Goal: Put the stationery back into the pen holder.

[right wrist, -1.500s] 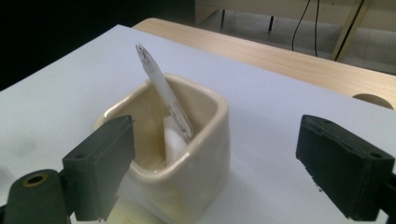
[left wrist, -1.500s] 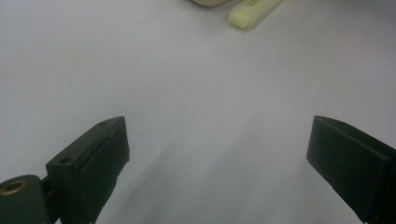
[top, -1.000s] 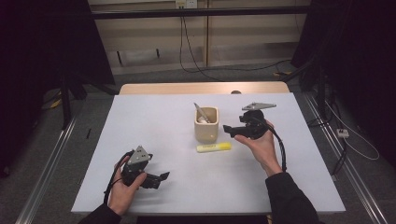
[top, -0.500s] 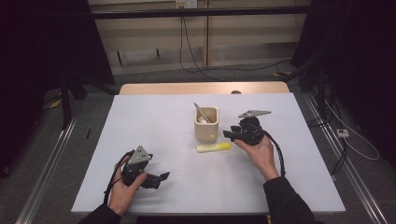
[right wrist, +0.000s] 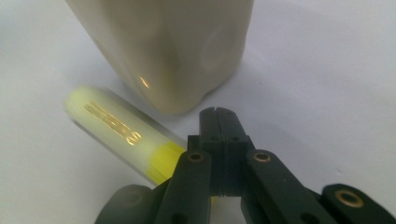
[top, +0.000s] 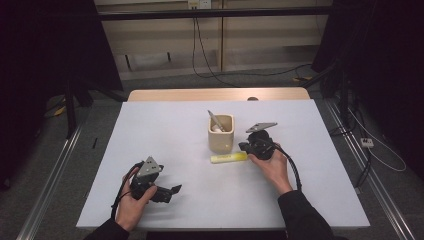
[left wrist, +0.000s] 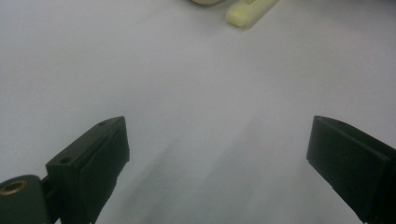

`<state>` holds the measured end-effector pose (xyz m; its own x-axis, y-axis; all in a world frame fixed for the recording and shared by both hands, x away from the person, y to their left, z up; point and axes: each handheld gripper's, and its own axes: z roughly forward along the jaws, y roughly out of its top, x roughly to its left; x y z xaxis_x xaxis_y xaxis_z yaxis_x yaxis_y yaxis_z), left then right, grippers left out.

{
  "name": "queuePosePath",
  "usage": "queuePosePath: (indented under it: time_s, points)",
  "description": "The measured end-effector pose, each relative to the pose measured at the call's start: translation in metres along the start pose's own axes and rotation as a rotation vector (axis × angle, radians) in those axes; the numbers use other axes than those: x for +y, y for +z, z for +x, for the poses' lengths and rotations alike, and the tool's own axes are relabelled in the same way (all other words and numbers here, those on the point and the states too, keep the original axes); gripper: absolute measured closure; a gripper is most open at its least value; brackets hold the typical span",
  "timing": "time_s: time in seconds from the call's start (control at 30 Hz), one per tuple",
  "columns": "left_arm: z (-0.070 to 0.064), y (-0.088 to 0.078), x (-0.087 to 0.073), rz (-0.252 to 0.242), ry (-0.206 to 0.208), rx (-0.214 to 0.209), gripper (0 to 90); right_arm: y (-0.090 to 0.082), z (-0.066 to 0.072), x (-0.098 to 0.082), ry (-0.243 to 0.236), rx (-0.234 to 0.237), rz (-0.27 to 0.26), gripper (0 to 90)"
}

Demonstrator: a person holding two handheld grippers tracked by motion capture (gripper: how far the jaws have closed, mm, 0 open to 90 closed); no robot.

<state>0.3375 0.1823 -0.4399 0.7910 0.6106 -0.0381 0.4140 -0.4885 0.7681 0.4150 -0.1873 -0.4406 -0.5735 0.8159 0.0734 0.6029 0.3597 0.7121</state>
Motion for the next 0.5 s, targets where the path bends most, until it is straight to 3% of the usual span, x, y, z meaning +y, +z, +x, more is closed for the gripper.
queuePosePath:
  time_s: [0.13, 0.23, 0.5]
  points:
    - [0.0008, 0.001, 0.0009, -0.002, 0.002, 0.001, 5.8, 0.0044, -0.0004, -0.0008, -0.039, -0.02, 0.052, 90.0]
    - [0.0017, 0.0019, 0.0018, -0.001, 0.009, 0.006, 5.8, 0.0041, -0.0027, -0.0002, -0.014, -0.014, 0.074, 90.0]
    - [0.0005, 0.001, 0.0018, -0.001, 0.003, -0.003, 5.8, 0.0034, -0.0004, -0.0004, -0.016, -0.001, 0.089, 90.0]
